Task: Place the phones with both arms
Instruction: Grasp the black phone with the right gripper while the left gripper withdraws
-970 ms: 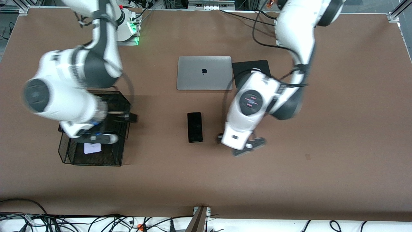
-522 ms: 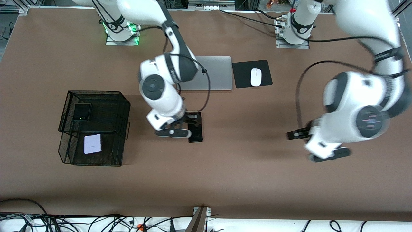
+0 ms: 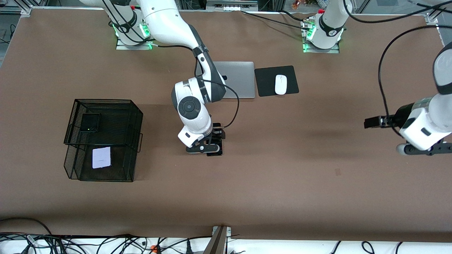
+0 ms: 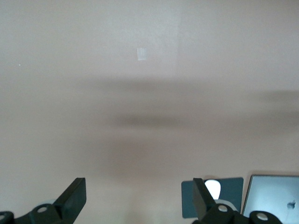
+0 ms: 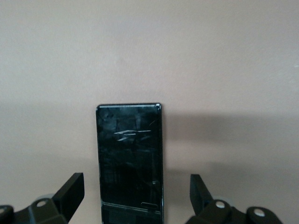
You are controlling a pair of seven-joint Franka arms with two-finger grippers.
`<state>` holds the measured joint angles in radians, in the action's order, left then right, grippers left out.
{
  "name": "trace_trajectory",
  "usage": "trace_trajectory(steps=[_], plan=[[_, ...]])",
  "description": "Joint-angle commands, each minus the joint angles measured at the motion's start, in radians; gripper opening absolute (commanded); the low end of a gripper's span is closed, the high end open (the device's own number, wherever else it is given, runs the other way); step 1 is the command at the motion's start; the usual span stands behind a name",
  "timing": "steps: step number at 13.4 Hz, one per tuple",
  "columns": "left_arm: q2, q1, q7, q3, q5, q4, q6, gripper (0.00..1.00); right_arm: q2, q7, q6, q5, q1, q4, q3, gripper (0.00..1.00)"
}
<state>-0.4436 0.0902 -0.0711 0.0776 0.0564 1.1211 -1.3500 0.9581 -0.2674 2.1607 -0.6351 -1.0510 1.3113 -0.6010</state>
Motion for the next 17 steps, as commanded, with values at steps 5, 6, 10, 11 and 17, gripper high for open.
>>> trace_trajectory(steps=[5,6,10,11,17], plan=[[0.311,0.026,0.045,-0.03,-0.024,0.376,-0.092,1.0,0.011,0.011,0.077,0.017,-0.061,0.08,0.007,1.0],[0.324,0.029,0.091,-0.03,-0.024,0.391,-0.093,1.0,0.014,0.011,0.077,0.017,-0.067,0.082,0.007,1.0],[0.33,0.016,0.113,-0.029,-0.021,0.382,-0.083,1.0,0.025,0.011,0.093,0.017,-0.075,0.089,0.007,1.0],[0.329,0.014,0.111,-0.026,-0.02,0.376,-0.083,1.0,0.028,0.013,0.099,0.017,-0.083,0.092,0.007,1.0],[0.329,0.013,0.113,-0.018,-0.02,0.362,-0.081,1.0,0.045,0.025,0.179,0.015,-0.093,0.117,0.007,0.35]])
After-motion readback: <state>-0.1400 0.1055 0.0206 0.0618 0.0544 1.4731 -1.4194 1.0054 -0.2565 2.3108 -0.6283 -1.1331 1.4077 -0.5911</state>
